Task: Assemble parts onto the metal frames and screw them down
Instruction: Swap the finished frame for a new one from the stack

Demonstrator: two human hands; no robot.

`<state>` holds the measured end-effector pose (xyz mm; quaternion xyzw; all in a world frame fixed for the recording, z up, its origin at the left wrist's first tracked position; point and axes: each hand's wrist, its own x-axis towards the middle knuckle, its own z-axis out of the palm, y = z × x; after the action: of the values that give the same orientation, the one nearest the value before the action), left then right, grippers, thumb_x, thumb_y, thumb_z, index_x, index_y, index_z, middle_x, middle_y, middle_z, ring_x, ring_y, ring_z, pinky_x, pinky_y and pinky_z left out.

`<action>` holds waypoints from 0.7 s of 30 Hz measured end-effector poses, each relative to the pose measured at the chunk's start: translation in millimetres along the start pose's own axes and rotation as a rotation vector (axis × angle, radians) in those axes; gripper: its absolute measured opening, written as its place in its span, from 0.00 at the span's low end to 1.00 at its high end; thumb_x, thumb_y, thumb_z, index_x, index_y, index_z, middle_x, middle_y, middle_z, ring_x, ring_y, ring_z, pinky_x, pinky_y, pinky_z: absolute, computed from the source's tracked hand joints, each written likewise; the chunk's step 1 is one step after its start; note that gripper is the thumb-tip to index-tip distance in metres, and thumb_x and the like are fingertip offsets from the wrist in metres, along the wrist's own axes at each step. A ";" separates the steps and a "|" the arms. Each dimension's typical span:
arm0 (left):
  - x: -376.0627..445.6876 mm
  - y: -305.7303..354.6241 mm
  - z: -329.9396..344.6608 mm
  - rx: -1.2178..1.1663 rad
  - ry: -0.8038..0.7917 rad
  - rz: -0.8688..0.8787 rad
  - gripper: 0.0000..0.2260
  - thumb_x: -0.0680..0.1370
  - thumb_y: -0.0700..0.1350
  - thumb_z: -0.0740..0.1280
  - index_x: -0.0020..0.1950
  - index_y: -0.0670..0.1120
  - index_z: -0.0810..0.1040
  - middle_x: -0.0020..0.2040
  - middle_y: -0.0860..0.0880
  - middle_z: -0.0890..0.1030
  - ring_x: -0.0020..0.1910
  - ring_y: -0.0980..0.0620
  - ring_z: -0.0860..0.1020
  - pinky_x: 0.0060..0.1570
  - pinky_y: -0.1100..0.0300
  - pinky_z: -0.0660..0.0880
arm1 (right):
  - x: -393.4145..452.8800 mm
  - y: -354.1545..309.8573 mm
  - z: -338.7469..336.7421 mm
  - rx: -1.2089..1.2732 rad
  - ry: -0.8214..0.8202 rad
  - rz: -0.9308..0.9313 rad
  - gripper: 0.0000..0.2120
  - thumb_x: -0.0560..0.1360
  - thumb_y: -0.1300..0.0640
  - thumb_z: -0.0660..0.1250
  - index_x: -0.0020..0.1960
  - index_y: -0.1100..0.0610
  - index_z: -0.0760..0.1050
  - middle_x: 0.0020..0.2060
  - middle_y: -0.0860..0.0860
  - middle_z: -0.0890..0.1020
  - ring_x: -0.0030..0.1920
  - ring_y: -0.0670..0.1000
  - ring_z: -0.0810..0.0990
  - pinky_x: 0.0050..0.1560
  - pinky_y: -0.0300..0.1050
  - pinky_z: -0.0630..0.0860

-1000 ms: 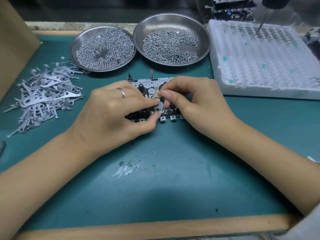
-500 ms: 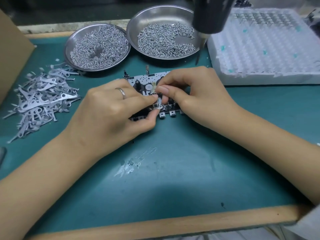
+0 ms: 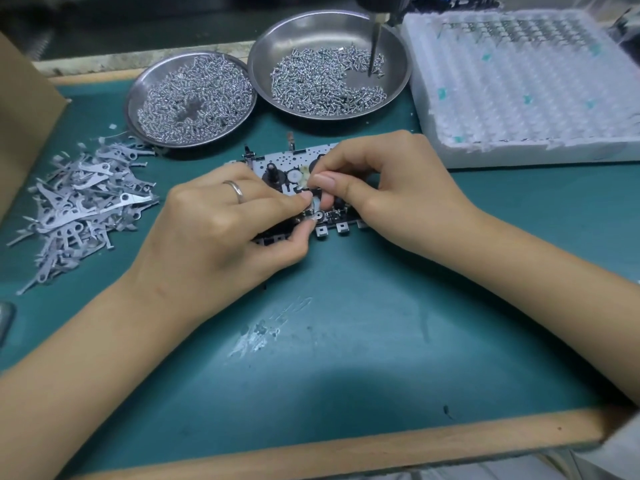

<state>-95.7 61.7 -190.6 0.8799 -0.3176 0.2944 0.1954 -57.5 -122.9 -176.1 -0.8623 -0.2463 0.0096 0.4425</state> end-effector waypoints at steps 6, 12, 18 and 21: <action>2.9 -3.7 -8.5 -0.043 -0.119 -0.049 0.09 0.73 0.48 0.73 0.48 0.43 0.84 0.40 0.48 0.83 0.38 0.45 0.78 0.42 0.53 0.77 | -4.3 -2.3 -8.8 0.030 -0.106 -0.033 0.03 0.73 0.58 0.71 0.47 0.55 0.81 0.36 0.46 0.82 0.39 0.46 0.79 0.45 0.40 0.75; 4.7 -13.3 -13.2 -0.057 -0.266 -0.036 0.19 0.71 0.55 0.73 0.54 0.43 0.80 0.49 0.49 0.81 0.47 0.46 0.77 0.45 0.47 0.77 | -5.9 0.9 -17.4 -0.152 -0.230 -0.161 0.24 0.65 0.58 0.79 0.59 0.56 0.77 0.43 0.48 0.81 0.46 0.49 0.78 0.52 0.45 0.73; 4.6 -15.7 -10.8 -0.035 -0.112 0.062 0.12 0.75 0.47 0.71 0.52 0.39 0.81 0.48 0.46 0.82 0.42 0.46 0.79 0.50 0.55 0.76 | -5.8 -2.6 -23.7 0.039 -0.173 -0.178 0.21 0.66 0.63 0.77 0.58 0.61 0.78 0.43 0.54 0.83 0.45 0.50 0.82 0.53 0.51 0.76; 4.6 -13.6 -10.7 -0.026 -0.034 0.083 0.12 0.76 0.45 0.71 0.52 0.37 0.82 0.46 0.44 0.82 0.40 0.47 0.78 0.49 0.61 0.74 | -6.1 -6.7 -28.0 0.160 -0.168 -0.157 0.21 0.66 0.61 0.76 0.58 0.61 0.77 0.42 0.56 0.83 0.45 0.54 0.82 0.51 0.55 0.76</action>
<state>-87.8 75.2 -181.8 0.8683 -0.3607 0.2832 0.1890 -59.1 -143.6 -155.1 -0.7983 -0.3477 0.0668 0.4871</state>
